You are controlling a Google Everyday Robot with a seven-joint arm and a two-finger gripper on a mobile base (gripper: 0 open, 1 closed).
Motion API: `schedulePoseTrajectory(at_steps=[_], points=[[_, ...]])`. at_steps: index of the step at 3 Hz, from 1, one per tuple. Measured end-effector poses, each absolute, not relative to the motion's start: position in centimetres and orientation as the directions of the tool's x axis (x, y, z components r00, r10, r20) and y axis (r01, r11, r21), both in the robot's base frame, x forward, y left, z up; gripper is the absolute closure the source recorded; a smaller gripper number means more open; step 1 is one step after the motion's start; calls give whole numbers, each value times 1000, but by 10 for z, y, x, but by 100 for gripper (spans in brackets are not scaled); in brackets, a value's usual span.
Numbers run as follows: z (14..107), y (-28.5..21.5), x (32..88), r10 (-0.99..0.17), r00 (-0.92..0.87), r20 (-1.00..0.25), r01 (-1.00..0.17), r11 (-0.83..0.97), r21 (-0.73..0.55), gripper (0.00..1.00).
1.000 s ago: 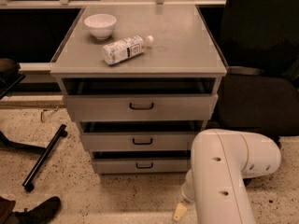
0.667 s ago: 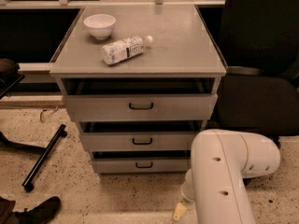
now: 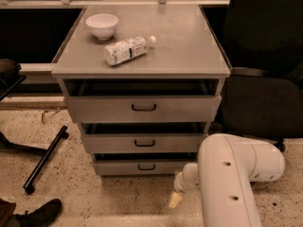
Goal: Open bottom drawer
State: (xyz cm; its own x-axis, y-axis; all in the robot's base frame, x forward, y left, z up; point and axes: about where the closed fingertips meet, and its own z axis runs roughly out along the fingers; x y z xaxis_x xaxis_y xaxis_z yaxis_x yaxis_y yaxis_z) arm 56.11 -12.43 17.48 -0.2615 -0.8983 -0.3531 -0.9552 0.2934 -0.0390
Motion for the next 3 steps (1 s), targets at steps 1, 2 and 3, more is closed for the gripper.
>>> schedulePoseTrajectory(at_steps=[1,2,3], points=[[179,-95,600,-910,-154,-384,-968,218,-128,0],[183,-75,625,-916,-92,-392,-965,179,-193,0],[183,-74,625,-916,-91,-392,-965,179,-193,0]])
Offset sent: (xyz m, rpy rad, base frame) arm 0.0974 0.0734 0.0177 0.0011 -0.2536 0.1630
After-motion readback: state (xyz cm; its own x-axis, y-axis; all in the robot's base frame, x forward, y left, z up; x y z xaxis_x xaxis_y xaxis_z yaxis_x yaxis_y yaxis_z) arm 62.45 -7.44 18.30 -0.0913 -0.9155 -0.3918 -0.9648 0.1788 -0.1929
